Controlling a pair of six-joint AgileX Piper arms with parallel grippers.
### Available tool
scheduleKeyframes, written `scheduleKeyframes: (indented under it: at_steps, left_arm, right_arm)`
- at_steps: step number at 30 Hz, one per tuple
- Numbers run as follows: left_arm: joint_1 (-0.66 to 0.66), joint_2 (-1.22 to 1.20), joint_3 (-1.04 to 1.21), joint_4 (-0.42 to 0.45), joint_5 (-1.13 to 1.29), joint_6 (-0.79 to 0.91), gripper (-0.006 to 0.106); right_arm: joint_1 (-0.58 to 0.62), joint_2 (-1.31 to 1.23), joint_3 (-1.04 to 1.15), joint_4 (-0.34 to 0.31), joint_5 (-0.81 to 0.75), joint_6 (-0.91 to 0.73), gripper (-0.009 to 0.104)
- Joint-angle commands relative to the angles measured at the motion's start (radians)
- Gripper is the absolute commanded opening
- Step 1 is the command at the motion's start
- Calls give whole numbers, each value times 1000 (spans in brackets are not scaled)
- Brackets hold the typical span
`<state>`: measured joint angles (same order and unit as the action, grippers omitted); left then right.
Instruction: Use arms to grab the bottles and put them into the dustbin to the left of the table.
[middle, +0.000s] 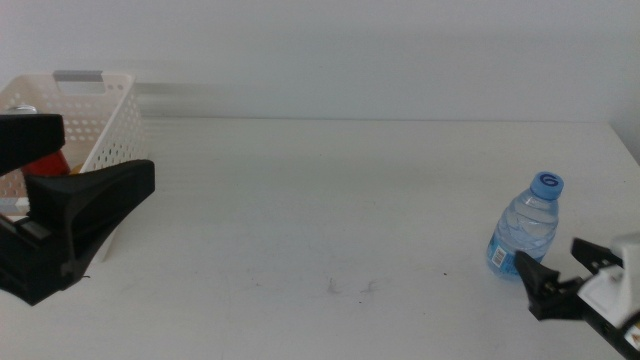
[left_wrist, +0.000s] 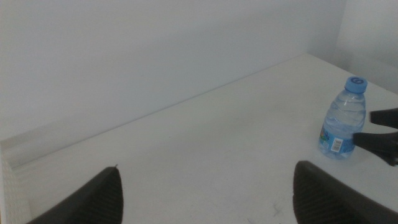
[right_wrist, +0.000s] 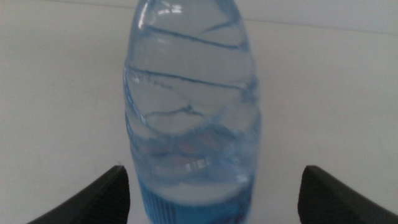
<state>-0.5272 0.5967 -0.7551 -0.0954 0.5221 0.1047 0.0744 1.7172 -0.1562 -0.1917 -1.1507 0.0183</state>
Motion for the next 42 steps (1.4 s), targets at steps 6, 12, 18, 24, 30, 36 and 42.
scheduleKeyframes:
  at_steps: [6, 12, 18, 24, 30, 36, 42]
  left_arm:
    - [-2, 5, 5, 2, -18, 0, 94]
    - [-2, 5, 5, 2, -18, 0, 94]
    - [-2, 5, 5, 2, -18, 0, 94]
    - [-2, 5, 5, 2, -18, 0, 94]
    - [-2, 5, 5, 2, -20, 0, 94]
    - [-2, 5, 5, 2, -27, 0, 94]
    - [-2, 5, 5, 2, -27, 0, 94]
  right_arm:
    - [-3, 110, -135, -56, -23, -18, 90]
    - [4, 197, -227, -53, -22, 1, 65]
    - [137, 193, -316, 7, -8, -12, -2]
    - [287, 242, -641, 10, 263, -12, -3]
    - [339, 447, -988, -51, 428, -8, -3]
    - [345, 554, -1134, -49, 491, 51, 14]
    - [345, 538, -1140, -51, 648, 186, 93]
